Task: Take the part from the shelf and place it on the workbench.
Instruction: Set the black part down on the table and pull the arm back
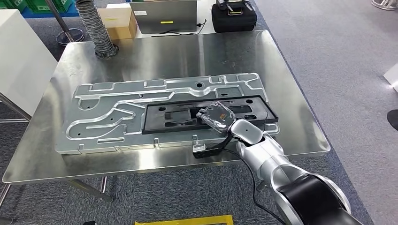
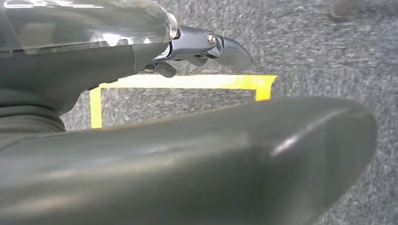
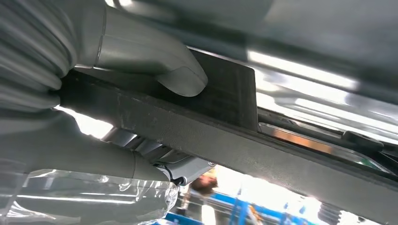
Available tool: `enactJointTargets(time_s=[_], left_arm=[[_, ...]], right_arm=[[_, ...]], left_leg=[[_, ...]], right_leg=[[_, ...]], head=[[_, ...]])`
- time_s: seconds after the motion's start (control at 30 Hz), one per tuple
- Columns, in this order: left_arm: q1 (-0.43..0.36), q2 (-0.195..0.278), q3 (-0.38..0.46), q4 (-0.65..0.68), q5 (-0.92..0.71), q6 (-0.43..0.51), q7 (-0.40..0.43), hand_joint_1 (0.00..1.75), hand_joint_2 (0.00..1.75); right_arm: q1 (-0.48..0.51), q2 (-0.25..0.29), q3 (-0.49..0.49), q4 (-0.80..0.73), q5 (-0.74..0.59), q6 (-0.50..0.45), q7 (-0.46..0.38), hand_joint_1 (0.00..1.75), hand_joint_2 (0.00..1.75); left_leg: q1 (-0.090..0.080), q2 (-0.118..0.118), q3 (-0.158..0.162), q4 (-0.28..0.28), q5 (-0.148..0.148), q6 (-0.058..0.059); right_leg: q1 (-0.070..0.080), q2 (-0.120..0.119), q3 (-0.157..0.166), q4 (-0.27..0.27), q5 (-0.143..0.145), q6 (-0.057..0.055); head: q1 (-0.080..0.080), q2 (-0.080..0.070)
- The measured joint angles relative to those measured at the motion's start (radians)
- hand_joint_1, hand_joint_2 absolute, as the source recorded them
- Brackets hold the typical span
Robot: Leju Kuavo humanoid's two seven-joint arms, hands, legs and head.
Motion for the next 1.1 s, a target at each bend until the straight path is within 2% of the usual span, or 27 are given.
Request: enactJointTargets(time_s=[0.03,0.1,0.17,0.23,0.3,0.33,0.37,0.4,0.43,0.5,0.53,0.63,0.7,0.8,0.83,0.87,0.9,0.97,1.0,1.03,1.1], left_arm=[[-0.002,0.0,0.0,0.0,-0.001,0.002,0.0,0.0,0.0],[-0.005,0.0,0.0,0.0,-0.003,0.006,0.001,0.0,0.0],[-0.006,0.0,0.0,0.0,-0.003,0.007,0.001,0.0,0.0],[-0.01,0.0,0.0,0.0,-0.003,0.008,0.001,0.0,0.87],[-0.011,0.0,0.0,0.0,-0.002,0.007,0.003,0.0,1.75],[-0.009,0.001,0.0,0.0,-0.002,0.007,0.004,0.0,1.75],[-0.008,0.001,0.0,0.0,-0.002,0.008,0.006,0.0,1.75],[-0.006,0.001,0.0,0.0,-0.002,0.008,0.007,0.0,1.75],[-0.005,0.001,0.0,0.0,-0.004,0.009,0.009,0.0,1.75],[-0.004,0.001,0.0,0.0,-0.009,0.011,0.01,0.0,1.75],[-0.002,0.001,0.0,0.0,-0.01,0.013,0.009,0.0,1.31],[0.006,0.001,0.0,0.0,-0.01,0.015,0.006,0.0,0.0],[0.009,0.002,0.0,0.0,-0.009,0.015,0.001,0.0,0.0],[0.012,0.003,0.0,0.0,-0.004,0.014,-0.004,0.0,0.0],[0.014,0.004,0.0,0.0,-0.004,0.014,-0.005,0.0,0.0],[0.017,0.004,0.001,0.0,-0.004,0.013,-0.006,0.0,0.0],[0.018,0.004,0.001,0.0,-0.004,0.012,-0.006,0.0,0.0],[0.019,0.005,0.002,0.0,-0.004,0.011,-0.007,0.0,0.0],[0.019,0.006,0.002,0.0,-0.004,0.011,-0.007,0.0,0.0],[0.019,0.006,0.002,0.0,-0.005,0.011,-0.007,0.0,0.0],[0.019,0.006,0.002,0.0,-0.007,0.01,-0.005,0.0,0.0]], right_arm=[[0.003,0.006,0.0,0.002,-0.002,0.0,-0.01,1.75,1.75],[0.008,0.015,0.001,0.006,-0.003,0.002,-0.023,1.75,1.75],[0.01,0.022,0.002,0.007,-0.003,0.007,-0.029,1.75,1.75],[0.013,0.03,0.006,0.009,-0.002,0.011,-0.034,0.87,0.87],[0.022,0.036,0.011,0.013,-0.002,0.015,-0.035,0.0,0.0],[0.026,0.038,0.012,0.016,-0.003,0.017,-0.035,0.0,0.0],[0.029,0.041,0.013,0.018,-0.003,0.018,-0.035,0.0,0.0],[0.029,0.044,0.015,0.019,-0.003,0.019,-0.034,0.0,0.0],[0.029,0.047,0.016,0.02,-0.003,0.021,-0.033,0.0,0.0],[0.026,0.051,0.018,0.021,-0.005,0.023,-0.03,0.0,0.0],[0.025,0.053,0.019,0.021,-0.006,0.023,-0.028,0.0,0.0],[0.024,0.055,0.023,0.023,-0.013,0.021,-0.02,0.0,0.0],[0.022,0.056,0.023,0.023,-0.018,0.02,-0.011,0.0,0.0],[0.022,0.056,0.023,0.026,-0.026,0.016,0.0,0.0,0.0],[0.023,0.056,0.023,0.028,-0.029,0.011,0.004,0.0,0.0],[0.023,0.056,0.023,0.029,-0.034,0.003,0.008,0.0,0.0],[0.024,0.056,0.023,0.03,-0.042,-0.008,0.01,0.0,0.0],[0.024,0.056,0.022,0.028,-0.077,-0.033,-0.001,0.0,0.0],[0.023,0.056,0.018,0.026,-0.108,-0.048,-0.019,0.0,0.0],[0.023,0.057,0.01,0.021,-0.151,-0.065,-0.044,0.0,0.0],[0.024,0.058,-0.011,0.004,-0.256,-0.096,-0.1,0.0,0.0]], left_leg=[[-0.002,-0.001,0.011,-0.023,0.002,0.005],[-0.002,-0.002,0.013,-0.026,0.001,0.016],[0.001,-0.001,0.016,-0.031,0.005,0.027],[0.003,0.001,0.017,-0.035,0.007,0.036],[0.003,0.001,0.017,-0.035,0.008,0.04],[0.003,0.001,0.017,-0.034,0.008,0.04],[0.003,0.001,0.017,-0.033,0.007,0.039],[0.003,0.001,0.018,-0.032,0.007,0.039],[0.003,0.0,0.018,-0.031,0.006,0.038],[0.0,-0.001,0.017,-0.028,0.005,0.031],[-0.001,-0.001,0.017,-0.028,0.005,0.026],[-0.002,-0.001,0.019,-0.031,0.006,0.009],[-0.001,-0.001,0.003,0.007,-0.024,0.0],[0.001,-0.001,-0.076,0.189,-0.117,-0.01],[0.002,-0.001,-0.096,0.235,-0.131,-0.012],[0.003,0.0,-0.099,0.245,-0.125,-0.014],[0.005,0.0,-0.083,0.214,-0.102,-0.015],[0.008,0.001,-0.013,0.079,-0.039,-0.014],[0.007,0.0,0.015,0.021,-0.02,-0.01],[0.006,-0.001,0.032,-0.014,-0.012,-0.005],[0.002,-0.002,0.036,-0.028,-0.012,0.009]], right_leg=[[0.002,0.001,-0.001,0.002,-0.001,0.004],[0.003,0.002,-0.001,0.001,0.0,0.013],[0.001,0.001,-0.008,0.02,-0.016,0.023],[-0.002,-0.001,-0.048,0.111,-0.07,0.033],[-0.004,-0.001,-0.11,0.246,-0.127,0.038],[-0.004,-0.001,-0.128,0.284,-0.135,0.039],[-0.004,-0.001,-0.129,0.285,-0.125,0.039],[-0.004,-0.001,-0.107,0.243,-0.097,0.036],[-0.004,-0.001,-0.071,0.171,-0.061,0.032],[0.0,-0.001,-0.007,0.042,-0.017,0.021],[0.003,-0.001,0.008,0.011,-0.01,0.017],[0.004,-0.002,0.012,-0.004,-0.005,0.004],[-0.002,-0.004,0.016,-0.015,0.002,-0.008],[-0.002,-0.006,0.016,-0.017,0.005,-0.015],[-0.001,-0.006,0.016,-0.017,0.005,-0.015],[-0.001,-0.006,0.016,-0.016,0.004,-0.015],[-0.002,-0.006,0.017,-0.015,0.004,-0.014],[-0.002,-0.005,0.017,-0.01,0.0,-0.008],[-0.001,-0.004,0.016,-0.006,-0.001,-0.004],[0.001,-0.004,0.013,-0.004,-0.002,0.002],[0.002,-0.003,0.01,-0.002,-0.001,0.013]], head=[[0.0,0.0],[0.0,0.0],[0.0,0.0],[0.0,0.0],[0.0,0.0],[0.0,0.0],[0.0,0.0],[0.0,0.0],[0.0,0.0],[0.0,0.0],[0.0,0.0],[0.0,0.0],[0.0,0.0],[0.0,0.0],[0.0,0.0],[0.0,0.0],[0.0,0.0],[0.0,0.0],[0.0,0.0],[0.0,0.0],[0.0,0.0]])
